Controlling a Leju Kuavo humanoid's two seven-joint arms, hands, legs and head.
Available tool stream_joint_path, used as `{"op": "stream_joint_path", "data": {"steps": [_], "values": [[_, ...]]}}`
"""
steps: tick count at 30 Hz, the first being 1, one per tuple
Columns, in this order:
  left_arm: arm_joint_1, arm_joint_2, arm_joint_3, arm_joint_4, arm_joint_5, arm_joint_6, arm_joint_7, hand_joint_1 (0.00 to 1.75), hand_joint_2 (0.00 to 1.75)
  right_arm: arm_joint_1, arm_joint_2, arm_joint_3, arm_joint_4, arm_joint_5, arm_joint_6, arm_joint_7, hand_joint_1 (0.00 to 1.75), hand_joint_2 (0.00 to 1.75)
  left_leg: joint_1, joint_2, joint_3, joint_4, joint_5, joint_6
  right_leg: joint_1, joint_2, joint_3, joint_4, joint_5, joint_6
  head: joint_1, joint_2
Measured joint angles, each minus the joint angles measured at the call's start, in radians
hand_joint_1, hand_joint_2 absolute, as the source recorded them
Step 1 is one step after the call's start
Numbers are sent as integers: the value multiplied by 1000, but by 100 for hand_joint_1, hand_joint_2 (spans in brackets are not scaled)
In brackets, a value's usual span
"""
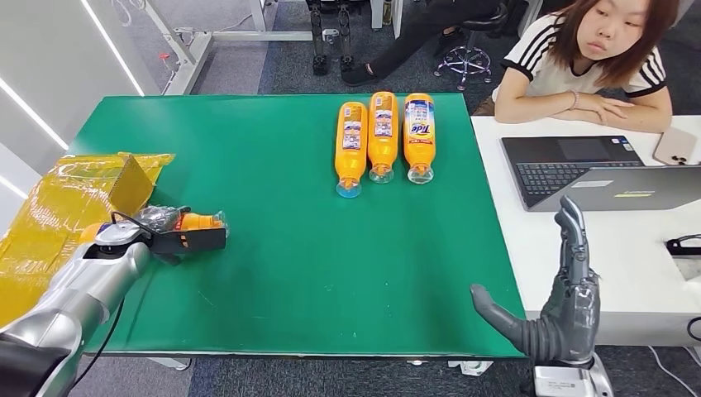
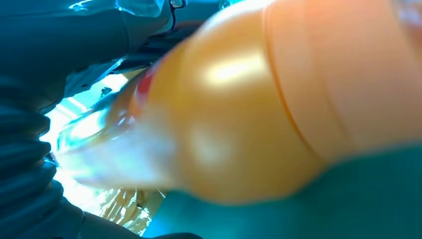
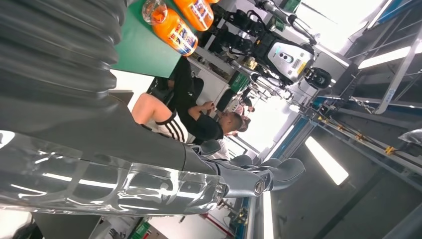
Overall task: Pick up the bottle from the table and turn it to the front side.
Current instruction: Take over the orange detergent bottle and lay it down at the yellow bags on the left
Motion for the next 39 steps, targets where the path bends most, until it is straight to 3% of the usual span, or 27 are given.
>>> {"op": "stream_joint_path", "data": {"steps": [14, 23, 31, 36, 39], "values": [[-17, -17, 0, 18, -20, 2, 28, 0, 175, 21, 9, 0, -4, 6, 24, 22, 0, 175, 0, 0, 0, 0, 0, 0, 0, 0, 0, 0, 0, 0, 0, 0], [-7, -42, 0, -2, -16, 114, -25, 0, 175, 21, 33, -16, -9, 23, 54, 38, 0, 175, 0, 0, 0, 0, 0, 0, 0, 0, 0, 0, 0, 0, 0, 0], [55, -49, 2, -282, -68, 116, 127, 0, 175, 32, 60, -30, -17, 51, 58, 34, 0, 175, 0, 0, 0, 0, 0, 0, 0, 0, 0, 0, 0, 0, 0, 0], [68, -19, 24, -450, -86, 107, 185, 0, 175, 31, 68, -36, -13, 44, 65, 33, 0, 175, 0, 0, 0, 0, 0, 0, 0, 0, 0, 0, 0, 0, 0, 0], [89, 10, 63, -563, -68, 154, 195, 0, 175, 25, 70, -40, -4, 30, 76, 29, 0, 175, 1, 0, 0, 0, 0, 0, 0, 0, 0, 1, 0, 0, 0, 0]]}}
